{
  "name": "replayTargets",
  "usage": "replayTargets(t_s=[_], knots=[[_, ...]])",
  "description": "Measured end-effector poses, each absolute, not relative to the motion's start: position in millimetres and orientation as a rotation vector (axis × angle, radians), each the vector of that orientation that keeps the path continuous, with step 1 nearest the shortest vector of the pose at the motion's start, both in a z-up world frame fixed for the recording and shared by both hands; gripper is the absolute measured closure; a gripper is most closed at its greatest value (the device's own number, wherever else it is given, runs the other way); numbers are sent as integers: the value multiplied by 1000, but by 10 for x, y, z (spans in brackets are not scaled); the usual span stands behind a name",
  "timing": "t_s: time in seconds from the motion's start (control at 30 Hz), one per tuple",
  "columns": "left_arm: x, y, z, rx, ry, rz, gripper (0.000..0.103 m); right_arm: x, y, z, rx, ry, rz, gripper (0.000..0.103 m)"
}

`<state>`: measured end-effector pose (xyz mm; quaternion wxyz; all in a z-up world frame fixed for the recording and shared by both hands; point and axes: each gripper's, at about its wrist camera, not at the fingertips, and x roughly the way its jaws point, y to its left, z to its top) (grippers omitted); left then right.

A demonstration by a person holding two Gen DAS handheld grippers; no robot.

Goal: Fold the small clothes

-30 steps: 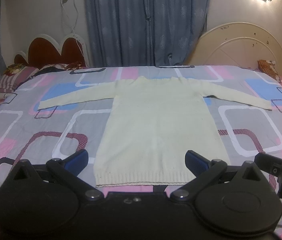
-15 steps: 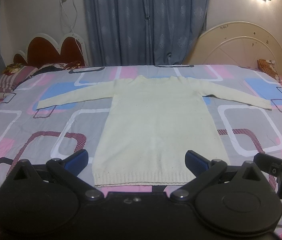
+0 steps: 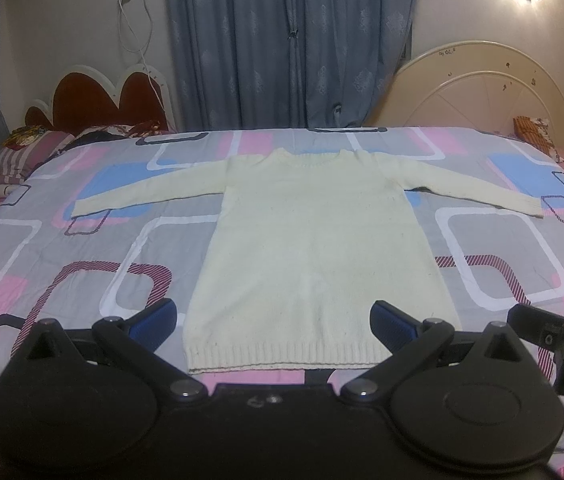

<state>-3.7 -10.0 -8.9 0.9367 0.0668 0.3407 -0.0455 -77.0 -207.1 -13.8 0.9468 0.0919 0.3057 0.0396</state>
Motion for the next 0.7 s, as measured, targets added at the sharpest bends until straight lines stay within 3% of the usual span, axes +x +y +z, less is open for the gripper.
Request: replayTargets(t_s=[0.7], knots=[[11, -62, -161, 137, 705, -95, 0, -675, -2086, -192, 180, 635, 66, 0]])
